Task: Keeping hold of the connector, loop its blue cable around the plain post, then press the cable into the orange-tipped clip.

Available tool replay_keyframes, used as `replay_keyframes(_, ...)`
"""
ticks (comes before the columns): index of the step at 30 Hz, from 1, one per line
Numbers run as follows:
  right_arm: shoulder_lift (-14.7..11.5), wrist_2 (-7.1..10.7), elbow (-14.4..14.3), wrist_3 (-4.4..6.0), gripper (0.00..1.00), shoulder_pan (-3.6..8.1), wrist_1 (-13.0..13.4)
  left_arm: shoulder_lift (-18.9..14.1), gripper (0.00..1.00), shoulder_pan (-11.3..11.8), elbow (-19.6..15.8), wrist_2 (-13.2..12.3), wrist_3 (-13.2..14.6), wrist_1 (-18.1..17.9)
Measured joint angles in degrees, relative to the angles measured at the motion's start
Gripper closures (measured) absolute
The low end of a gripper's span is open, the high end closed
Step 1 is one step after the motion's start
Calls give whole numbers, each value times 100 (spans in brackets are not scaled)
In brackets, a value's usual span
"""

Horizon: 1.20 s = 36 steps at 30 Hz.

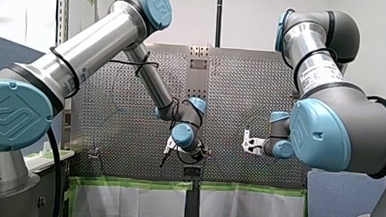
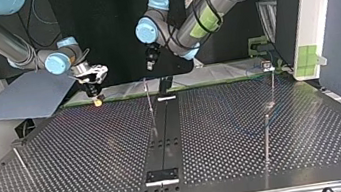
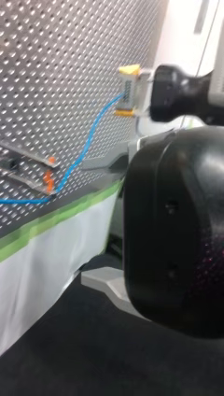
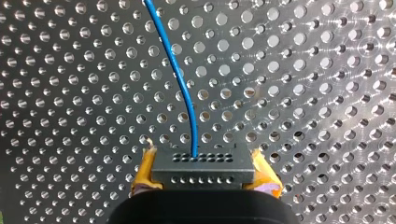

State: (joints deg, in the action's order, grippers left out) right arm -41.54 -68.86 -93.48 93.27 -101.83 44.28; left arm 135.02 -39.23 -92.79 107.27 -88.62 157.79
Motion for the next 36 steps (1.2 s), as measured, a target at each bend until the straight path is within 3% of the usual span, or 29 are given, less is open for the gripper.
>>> replay_keyframes(10,0,4,0,0,89,0,-6,1,1,-19,0,50,-332,-148)
replay_keyframes(24,0,24,0,10,89,-24,4,33,1,-29,0,694,-256,-346)
replay_keyframes(36,0,99,0,18,89,-33,3,37,1,-31,0,813,-264,-335)
